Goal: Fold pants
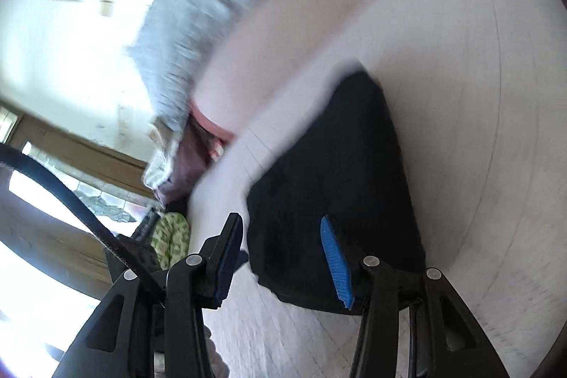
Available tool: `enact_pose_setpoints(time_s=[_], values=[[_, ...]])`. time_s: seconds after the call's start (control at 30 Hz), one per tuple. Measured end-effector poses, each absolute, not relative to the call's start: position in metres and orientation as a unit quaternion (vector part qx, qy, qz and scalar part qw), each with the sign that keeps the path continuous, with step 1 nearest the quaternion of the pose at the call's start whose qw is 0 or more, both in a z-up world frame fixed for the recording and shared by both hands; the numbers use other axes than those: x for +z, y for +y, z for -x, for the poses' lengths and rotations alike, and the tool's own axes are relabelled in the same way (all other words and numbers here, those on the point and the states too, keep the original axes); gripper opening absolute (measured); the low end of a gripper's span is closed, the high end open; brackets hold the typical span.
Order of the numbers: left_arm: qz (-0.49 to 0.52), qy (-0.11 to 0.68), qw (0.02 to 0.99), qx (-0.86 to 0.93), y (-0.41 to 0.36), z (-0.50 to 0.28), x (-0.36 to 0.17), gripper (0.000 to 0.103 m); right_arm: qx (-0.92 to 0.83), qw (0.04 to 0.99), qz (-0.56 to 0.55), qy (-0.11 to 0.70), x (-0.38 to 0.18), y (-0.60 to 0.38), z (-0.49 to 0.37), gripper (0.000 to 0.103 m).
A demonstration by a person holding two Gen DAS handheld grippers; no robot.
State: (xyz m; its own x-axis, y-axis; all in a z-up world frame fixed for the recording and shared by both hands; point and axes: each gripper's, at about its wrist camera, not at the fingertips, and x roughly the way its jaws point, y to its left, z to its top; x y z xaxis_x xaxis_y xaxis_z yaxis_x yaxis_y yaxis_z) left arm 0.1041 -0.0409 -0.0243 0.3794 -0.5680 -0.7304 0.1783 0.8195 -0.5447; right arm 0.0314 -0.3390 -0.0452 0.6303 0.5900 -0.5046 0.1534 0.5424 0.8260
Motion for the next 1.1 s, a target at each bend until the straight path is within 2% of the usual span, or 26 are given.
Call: enact_pose_setpoints(time_s=[0.07,0.17,0.3,0.43,0.5,0.57,0.67,0.83,1.1], values=[[0.188,0.514,0.807,-0.224,-0.037,-0.1,-0.029,0.079,0.117,0.766,-0.46,0.433,-0.068,-0.337,-0.042,0.05],[0.168,0.497,0.825,-0.211,-0.031,-0.09,-0.018,0.079,0.125,0.77,-0.467,0.417,-0.063,-0.341,-0.041,0.052],[0.138,0.458,0.855,-0.2,-0.021,-0.064,0.011,0.079,0.117,0.811,-0.411,0.398,-0.029,-0.331,-0.022,0.059],[0.076,0.386,0.903,-0.171,-0.021,-0.025,0.049,0.08,0.107,0.854,-0.349,0.371,0.015,-0.313,0.017,0.064],[0.047,0.345,0.925,-0.151,-0.022,0.003,0.068,0.086,0.097,0.873,-0.316,0.358,0.029,-0.3,0.047,0.071],[0.043,0.317,0.939,-0.129,-0.019,0.024,0.077,0.098,0.089,0.885,-0.283,0.359,0.034,-0.291,0.08,0.072],[0.066,0.284,0.951,-0.108,-0.005,0.06,0.084,0.103,0.071,0.897,-0.232,0.37,0.031,-0.285,0.123,0.072],[0.066,0.296,0.948,-0.101,-0.002,0.074,0.078,0.103,0.03,0.901,-0.177,0.394,0.008,-0.284,0.158,0.074],[0.089,0.381,0.911,-0.131,-0.004,0.055,0.042,0.103,0.01,0.88,-0.241,0.409,-0.015,-0.303,0.152,0.074]])
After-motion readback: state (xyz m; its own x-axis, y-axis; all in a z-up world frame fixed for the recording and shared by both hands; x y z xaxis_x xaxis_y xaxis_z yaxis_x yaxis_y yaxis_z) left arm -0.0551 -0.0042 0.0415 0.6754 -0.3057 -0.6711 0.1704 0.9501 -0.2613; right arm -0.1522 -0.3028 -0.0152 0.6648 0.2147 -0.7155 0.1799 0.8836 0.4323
